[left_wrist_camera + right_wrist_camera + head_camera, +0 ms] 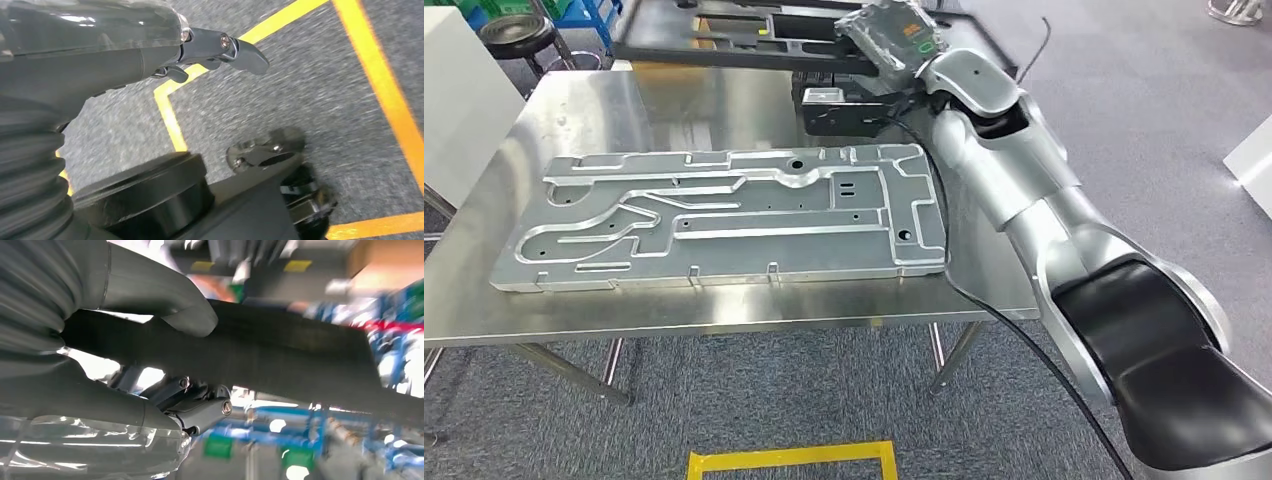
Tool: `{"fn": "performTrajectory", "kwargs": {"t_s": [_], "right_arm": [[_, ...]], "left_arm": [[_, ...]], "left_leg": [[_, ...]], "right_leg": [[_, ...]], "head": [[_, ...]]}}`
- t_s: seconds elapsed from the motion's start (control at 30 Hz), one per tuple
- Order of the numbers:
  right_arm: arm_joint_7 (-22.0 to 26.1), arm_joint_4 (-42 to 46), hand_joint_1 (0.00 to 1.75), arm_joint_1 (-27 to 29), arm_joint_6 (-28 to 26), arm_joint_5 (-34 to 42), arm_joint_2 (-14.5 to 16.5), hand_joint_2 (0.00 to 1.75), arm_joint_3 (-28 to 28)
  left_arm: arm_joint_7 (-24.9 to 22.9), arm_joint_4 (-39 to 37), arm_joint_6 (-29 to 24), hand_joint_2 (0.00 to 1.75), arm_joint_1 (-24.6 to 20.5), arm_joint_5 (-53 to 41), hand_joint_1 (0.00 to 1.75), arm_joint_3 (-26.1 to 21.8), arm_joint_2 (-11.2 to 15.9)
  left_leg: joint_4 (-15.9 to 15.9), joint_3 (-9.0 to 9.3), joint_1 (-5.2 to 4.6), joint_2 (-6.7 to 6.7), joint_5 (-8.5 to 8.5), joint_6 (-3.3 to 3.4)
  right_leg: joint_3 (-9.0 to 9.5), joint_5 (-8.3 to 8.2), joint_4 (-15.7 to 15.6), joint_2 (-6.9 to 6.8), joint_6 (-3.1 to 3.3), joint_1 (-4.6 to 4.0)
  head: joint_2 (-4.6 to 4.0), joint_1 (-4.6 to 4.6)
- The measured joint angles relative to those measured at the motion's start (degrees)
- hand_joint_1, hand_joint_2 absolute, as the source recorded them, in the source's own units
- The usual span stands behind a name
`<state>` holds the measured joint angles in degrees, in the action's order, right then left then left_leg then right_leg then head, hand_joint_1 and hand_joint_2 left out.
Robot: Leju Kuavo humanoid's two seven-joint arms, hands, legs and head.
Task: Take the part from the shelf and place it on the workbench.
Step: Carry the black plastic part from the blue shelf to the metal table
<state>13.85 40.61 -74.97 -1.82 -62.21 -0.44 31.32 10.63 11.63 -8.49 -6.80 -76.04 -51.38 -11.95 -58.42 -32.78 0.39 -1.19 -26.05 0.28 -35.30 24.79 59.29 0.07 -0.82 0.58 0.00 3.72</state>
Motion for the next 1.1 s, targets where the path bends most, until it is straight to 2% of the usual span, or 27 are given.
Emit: {"fn": "performTrajectory", "kwargs": {"t_s": [0.07,0.13,0.23,0.27,0.3,0.33,0.37,0.4,0.43,0.47,0.53,0.6,0.63,0.7,0.73,0.77,0.8,0.83,0.9,0.93,0.97,1.0,1.1], "right_arm": [[-0.48,-4.88,1.75,-0.65,-1.56,0.73,2.44,1.75,2.93],[-0.88,-8.4,1.75,-0.57,-2.36,0.73,4.52,1.75,4.99],[-1.09,-12.27,1.75,-0.16,-3.29,0.98,7.25,1.75,7.0],[-1.1,-13.29,1.75,0.21,-3.45,1.07,8.1,1.75,7.49],[-1.06,-14.14,1.75,0.61,-3.57,1.11,8.86,1.75,7.91],[-1.02,-14.81,1.75,0.91,-3.66,1.12,9.51,1.75,8.29],[-0.96,-15.39,1.31,1.09,-3.76,1.08,10.13,1.31,8.64],[-0.91,-15.93,0.87,1.1,-3.93,1.03,10.63,0.87,8.94],[-0.91,-16.41,0.44,1.03,-4.1,0.91,11.07,0.44,9.22],[-0.95,-16.83,0.0,0.99,-4.28,0.76,11.39,0.0,9.46],[-1.2,-17.41,0.0,1.11,-4.48,0.45,11.91,0.0,9.84],[-1.51,-17.82,0.0,1.28,-4.59,0.31,12.26,0.0,10.13],[-1.61,-18.01,0.0,1.3,-4.63,0.29,12.37,0.0,10.25],[-1.72,-18.42,0.0,1.56,-4.67,0.28,12.4,0.0,10.38],[-1.86,-18.66,0.0,1.87,-4.65,0.27,12.4,0.0,10.42],[-2.11,-18.91,0.0,2.23,-4.59,0.27,12.4,0.0,10.44],[-2.4,-19.17,0.0,2.52,-4.5,0.27,12.38,0.0,10.46],[-2.7,-19.41,0.0,2.67,-4.41,0.27,12.34,0.0,10.48],[-3.12,-19.76,0.0,2.66,-4.29,0.27,12.19,0.0,10.5],[-3.28,-19.88,0.0,2.61,-4.24,0.29,12.12,0.0,10.51],[-3.43,-20.0,0.0,2.61,-4.19,0.29,12.07,0.0,10.51],[-3.55,-20.13,0.0,2.62,-4.15,0.3,12.02,0.0,10.52],[-3.81,-20.5,0.0,2.61,-4.09,0.3,11.71,0.0,10.52]], "left_arm": [[-0.36,0.0,0.16,1.75,0.26,-0.1,0.0,0.07,0.02],[-0.63,0.0,0.25,1.75,0.39,-0.12,0.0,0.13,0.04],[-0.76,0.0,0.27,1.75,0.56,0.06,0.0,0.1,0.16],[-0.73,0.0,0.28,1.75,0.54,0.15,0.0,0.1,0.22],[-0.69,0.0,0.27,1.75,0.51,0.22,0.0,0.09,0.27],[-0.73,0.0,0.26,1.75,0.48,0.26,0.0,0.1,0.36],[-0.78,0.0,0.26,1.75,0.54,0.3,0.0,0.1,0.44],[-0.81,-0.01,0.25,1.75,0.65,0.35,0.0,0.1,0.51],[-0.78,-0.01,0.22,1.75,0.74,0.42,0.0,0.1,0.57],[-0.66,-0.01,0.15,1.75,0.81,0.49,0.0,0.1,0.62],[-0.22,-0.02,-0.1,1.75,0.88,0.63,0.0,0.09,0.75],[0.19,-0.02,-0.37,1.75,0.95,0.63,0.0,0.08,0.87],[0.31,-0.02,-0.53,1.75,0.95,0.54,0.0,0.08,0.89],[0.36,-0.02,-0.9,1.75,0.93,0.28,0.0,0.09,0.91],[0.25,-0.02,-1.08,1.31,0.95,0.34,0.0,0.09,0.94],[0.11,-0.02,-1.25,0.87,1.02,0.49,0.0,0.08,0.98],[-0.08,-0.02,-1.39,0.44,1.1,0.69,0.0,0.07,1.02],[-0.29,-0.02,-1.51,0.0,1.2,0.86,0.0,0.06,1.07],[-0.81,-0.03,-1.66,0.0,1.33,1.02,0.0,0.03,1.09],[-1.15,-0.04,-1.73,0.0,1.33,1.09,0.0,0.01,1.09],[-1.51,-0.05,-1.8,0.0,1.32,1.16,0.0,-0.03,1.08],[-1.82,-0.06,-1.86,0.0,1.3,1.22,0.0,-0.07,1.09],[-2.28,-0.07,-2.03,0.0,1.27,1.32,0.0,-0.13,1.21]], "left_leg": [[0.09,-0.11,0.25,-0.07,-0.2,-0.76],[-2.86,-1.64,0.29,0.29,-1.7,-1.37],[-13.93,-7.97,0.41,0.66,-5.08,-1.82],[-16.03,-9.53,0.43,0.69,-4.91,-1.88],[-16.02,-10.1,0.43,0.71,-3.61,-1.9],[-13.7,-9.57,0.45,0.74,-1.3,-1.86],[-9.77,-8.34,0.47,0.75,1.53,-1.75],[-6.23,-7.01,0.39,0.74,3.59,-1.6],[-3.24,-5.82,0.3,0.74,4.68,-1.39],[-1.44,-5.13,0.21,0.72,4.81,-1.12],[-0.46,-4.72,0.15,0.65,3.85,-0.56],[-0.11,-4.53,0.34,0.63,3.64,0.06],[0.05,-4.36,0.42,0.65,3.57,0.39],[0.15,-4.11,0.45,0.72,3.35,0.88],[0.14,-4.0,0.42,0.74,3.22,1.03],[0.11,-3.84,0.39,0.74,3.09,1.12],[0.08,-3.63,0.35,0.72,2.92,1.15],[0.04,-3.35,0.29,0.68,2.74,1.13],[0.01,-2.72,0.13,0.64,2.31,0.94],[-0.05,-2.54,-0.02,0.64,2.12,0.76],[-0.08,-2.46,-0.07,0.68,1.98,0.52],[-0.06,-2.44,-0.08,0.74,1.89,0.26],[-0.41,-2.43,-0.06,0.85,1.33,-0.59]], "right_leg": [[0.64,0.43,-0.92,0.0,0.68,0.07],[1.22,0.51,-1.49,-0.08,1.35,0.41],[1.76,0.96,-1.59,0.12,2.05,0.26],[2.09,1.21,-1.58,0.25,2.12,0.22],[2.51,1.51,-1.57,0.39,2.1,0.2],[2.99,1.87,-1.54,0.51,2.02,0.19],[3.47,2.3,-1.46,0.62,1.9,0.2],[3.76,2.71,-1.35,0.72,1.69,0.1],[3.81,3.02,-1.2,0.81,1.43,0.01],[3.68,3.21,-1.07,0.86,1.15,-0.09],[3.35,3.31,-1.06,0.87,0.63,-0.19],[2.97,4.01,-0.26,0.7,0.05,-0.06],[2.09,4.94,1.5,0.59,-0.24,0.0],[-1.79,7.76,8.42,0.42,-0.68,0.11],[-4.18,8.92,12.32,0.37,-0.82,0.14],[-6.06,9.18,15.01,0.33,-0.89,0.16],[-6.95,8.25,15.57,0.29,-0.84,0.17],[-6.66,6.23,13.78,0.26,-0.64,0.14],[-3.68,1.36,5.97,0.16,0.14,-0.08],[-2.26,-0.15,2.49,0.06,0.51,-0.28],[-1.37,-0.84,0.34,0.01,0.78,-0.52],[-1.04,-0.84,-0.5,-0.02,0.98,-0.72],[-0.61,-1.0,-1.21,0.05,1.56,-0.5]], "head": [[0.0,0.01],[0.0,0.01],[0.0,0.01],[0.0,0.01],[0.0,0.01],[0.0,0.01],[0.0,0.01],[0.0,0.01],[0.0,0.01],[0.0,0.0],[0.0,0.01],[0.0,0.0],[0.0,0.0],[0.0,0.0],[0.0,0.0],[0.0,0.0],[0.0,-0.01],[0.0,-0.01],[0.0,-0.01],[0.0,0.0],[0.0,0.0],[0.0,0.0],[0.0,0.01]]}}
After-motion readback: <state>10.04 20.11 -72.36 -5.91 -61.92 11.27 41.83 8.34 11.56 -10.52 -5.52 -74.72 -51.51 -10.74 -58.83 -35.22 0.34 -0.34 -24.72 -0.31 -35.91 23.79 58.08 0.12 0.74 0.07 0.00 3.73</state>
